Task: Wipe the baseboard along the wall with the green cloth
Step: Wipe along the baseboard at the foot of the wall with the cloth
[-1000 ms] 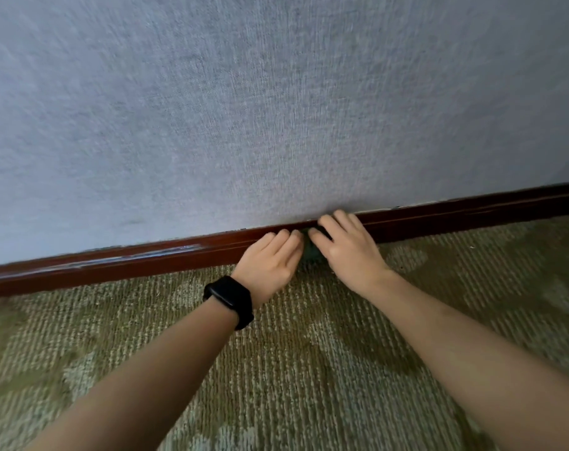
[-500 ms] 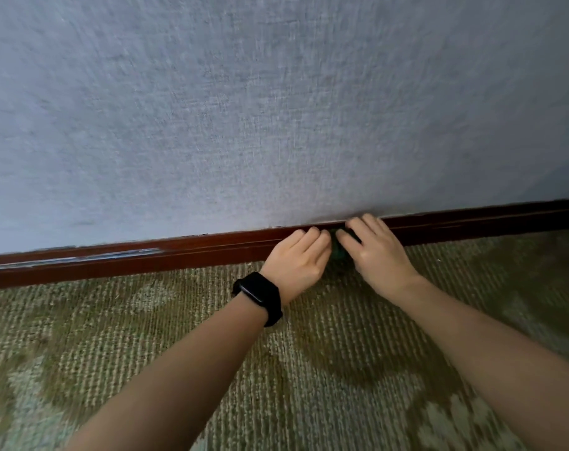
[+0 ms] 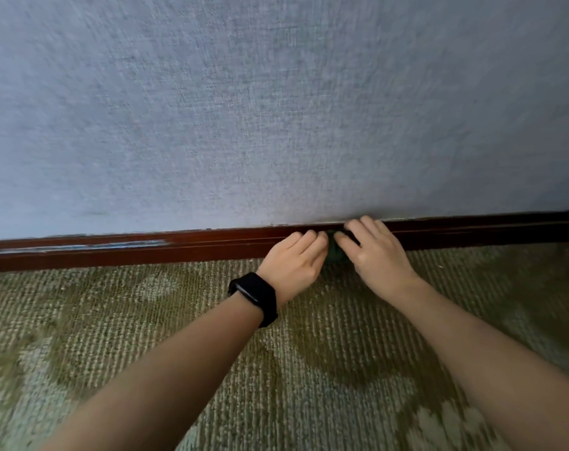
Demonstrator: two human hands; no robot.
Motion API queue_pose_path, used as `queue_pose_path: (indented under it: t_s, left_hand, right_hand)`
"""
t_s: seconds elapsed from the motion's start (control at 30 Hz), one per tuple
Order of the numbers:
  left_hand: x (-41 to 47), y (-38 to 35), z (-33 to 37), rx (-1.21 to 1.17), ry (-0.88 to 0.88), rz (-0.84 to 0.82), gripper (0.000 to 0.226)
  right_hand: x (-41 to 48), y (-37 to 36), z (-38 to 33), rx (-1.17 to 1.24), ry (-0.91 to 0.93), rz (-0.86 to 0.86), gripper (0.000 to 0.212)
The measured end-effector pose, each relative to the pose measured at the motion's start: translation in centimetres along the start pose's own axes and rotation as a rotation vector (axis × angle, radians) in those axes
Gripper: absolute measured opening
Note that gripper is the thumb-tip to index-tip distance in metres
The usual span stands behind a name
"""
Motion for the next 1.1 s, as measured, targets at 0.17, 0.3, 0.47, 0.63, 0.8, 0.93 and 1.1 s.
queue_pose_path:
  t_s: [0.17,0.3,0.47,0.63,0.8,0.93,1.1]
  left_hand:
    - [2.1,-0.9,1.1,-0.055,0.012,0.013,0.032]
    - [0.8,-0.8,-0.2,-0.054,-0.036,0.023,0.030]
    - [-2.9,0.0,-2.5,-0.053,-0.033,0.013,0.031]
    - [-9.4,1.8,-6.8,0.010,-0.011,-0.031,0.042]
    - [-12.4,2.3,-8.2,0.031,0.028,-0.064,0.033]
    - [-10.5,2.1,-6.7,0.013,0.041,-0.039,0.033]
    - [-10.3,2.6,-7.3,-0.015,0.036,-0.043,0.034]
  right_hand:
    - [-0.9,0.5,1.7,-0.023,-0.056,0.007,0.032]
    - [-0.2,0.0,0.0,0.016,-0.093,0.031,0.030]
    - [1.8,-0.8,-3.9,0.051,-0.076,0.075,0.027]
    - [5.6,-2.0,-10.7,0.103,0.013,0.121,0.024]
    - [7.0,-2.9,-13.7,0.074,0.066,0.075,0.013]
    - [5.8,-2.4,-11.5,0.025,0.062,0.018,0.032]
    - [5.9,-2.7,-11.6,0.042,-0.052,-0.042,0.030]
Point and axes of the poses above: each hand's wrist, its own x-axis towards the middle knuckle, its own y-axis out of the back of the hand, z = x × y, the point moved 9 cm from there along x, towards the middle knuckle, and after that the axes turned 3 degrees about -y, right-handed, at the moved point
